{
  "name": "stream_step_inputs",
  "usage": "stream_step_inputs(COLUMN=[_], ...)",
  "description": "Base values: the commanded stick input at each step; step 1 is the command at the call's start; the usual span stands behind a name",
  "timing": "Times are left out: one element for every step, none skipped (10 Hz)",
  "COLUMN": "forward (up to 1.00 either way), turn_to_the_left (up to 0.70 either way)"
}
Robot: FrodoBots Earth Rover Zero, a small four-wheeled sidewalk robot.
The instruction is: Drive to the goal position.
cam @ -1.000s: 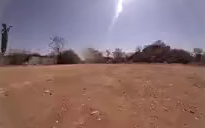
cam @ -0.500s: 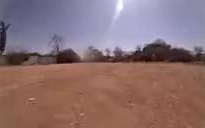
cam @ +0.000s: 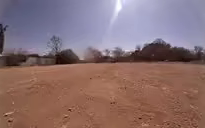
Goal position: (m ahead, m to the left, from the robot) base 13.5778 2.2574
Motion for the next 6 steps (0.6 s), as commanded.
stream_step_inputs(forward=[1.00, 1.00, 1.00, 1.00, 1.00, 1.00], turn_to_the_left=[0.00, 0.00, 0.00, 0.00, 0.00, 0.00])
